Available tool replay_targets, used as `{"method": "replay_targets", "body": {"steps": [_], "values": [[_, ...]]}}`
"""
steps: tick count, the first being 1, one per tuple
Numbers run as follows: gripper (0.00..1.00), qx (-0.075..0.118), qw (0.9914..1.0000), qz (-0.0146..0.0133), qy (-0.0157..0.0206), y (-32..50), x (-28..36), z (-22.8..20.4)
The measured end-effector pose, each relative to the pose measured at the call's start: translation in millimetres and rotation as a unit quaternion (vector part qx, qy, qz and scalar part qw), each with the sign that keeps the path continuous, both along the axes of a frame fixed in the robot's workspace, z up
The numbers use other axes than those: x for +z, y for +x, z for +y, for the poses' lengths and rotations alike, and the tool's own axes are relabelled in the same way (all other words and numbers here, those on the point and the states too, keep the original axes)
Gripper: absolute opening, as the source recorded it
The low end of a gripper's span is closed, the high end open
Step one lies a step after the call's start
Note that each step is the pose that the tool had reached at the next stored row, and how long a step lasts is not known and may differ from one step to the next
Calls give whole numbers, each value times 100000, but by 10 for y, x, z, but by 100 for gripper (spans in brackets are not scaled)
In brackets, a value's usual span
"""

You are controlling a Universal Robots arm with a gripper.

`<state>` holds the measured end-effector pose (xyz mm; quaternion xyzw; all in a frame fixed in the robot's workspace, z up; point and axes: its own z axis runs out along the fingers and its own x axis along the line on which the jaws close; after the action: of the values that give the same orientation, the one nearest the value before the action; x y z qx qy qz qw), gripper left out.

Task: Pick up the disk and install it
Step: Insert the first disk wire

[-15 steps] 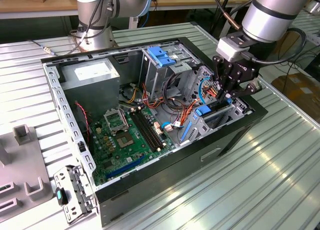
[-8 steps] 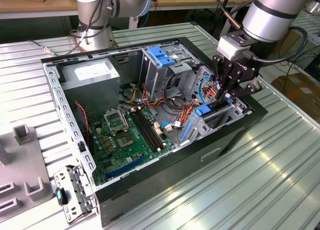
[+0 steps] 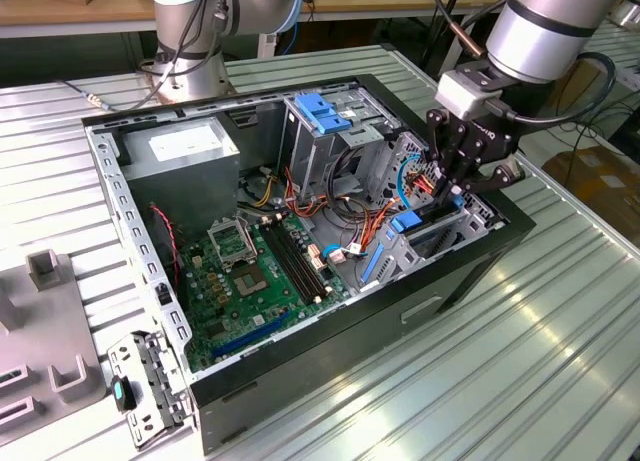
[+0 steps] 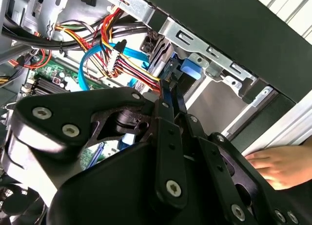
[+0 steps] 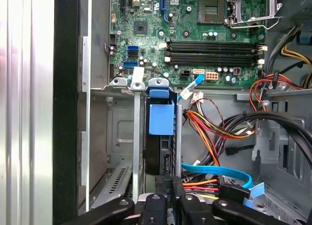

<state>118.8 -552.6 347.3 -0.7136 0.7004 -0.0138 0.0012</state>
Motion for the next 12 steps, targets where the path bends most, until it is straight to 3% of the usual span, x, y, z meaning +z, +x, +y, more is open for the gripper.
{"method": "replay_targets", "body": {"steps": [12], "values": [[16, 1134, 99994, 0, 3, -4, -20, 11]]}}
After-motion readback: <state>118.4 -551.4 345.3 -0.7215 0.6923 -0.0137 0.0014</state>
